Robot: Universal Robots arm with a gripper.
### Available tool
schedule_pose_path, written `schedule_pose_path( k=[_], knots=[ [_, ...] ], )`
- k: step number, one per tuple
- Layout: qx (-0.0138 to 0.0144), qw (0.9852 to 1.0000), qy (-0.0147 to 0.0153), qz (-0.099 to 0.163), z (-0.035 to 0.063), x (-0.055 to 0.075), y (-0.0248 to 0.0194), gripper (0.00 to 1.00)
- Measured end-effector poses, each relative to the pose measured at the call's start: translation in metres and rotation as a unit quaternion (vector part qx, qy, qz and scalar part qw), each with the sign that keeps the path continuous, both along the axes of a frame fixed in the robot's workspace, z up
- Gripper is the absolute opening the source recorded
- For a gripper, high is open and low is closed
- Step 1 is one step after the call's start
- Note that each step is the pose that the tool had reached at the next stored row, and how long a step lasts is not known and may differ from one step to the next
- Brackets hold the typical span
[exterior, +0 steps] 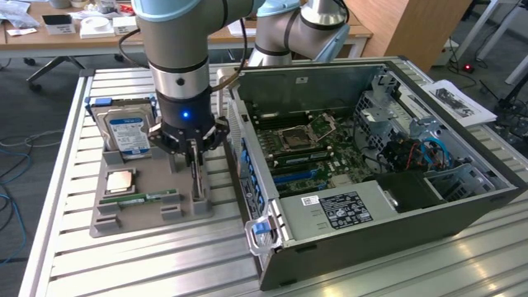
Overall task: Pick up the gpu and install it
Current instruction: 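Pick up the gpu and move the gpu toward the slot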
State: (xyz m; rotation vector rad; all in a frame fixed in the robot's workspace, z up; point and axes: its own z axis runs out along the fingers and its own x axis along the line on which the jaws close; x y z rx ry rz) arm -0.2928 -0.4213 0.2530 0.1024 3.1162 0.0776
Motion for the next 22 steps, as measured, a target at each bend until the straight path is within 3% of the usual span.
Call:
schedule_pose_path(
  k=[22],
  knots=[
    [-0.0023, 1.0000, 0.0000, 0.000, 0.0190, 0.002, 0.0000, 0.27]
  ],
)
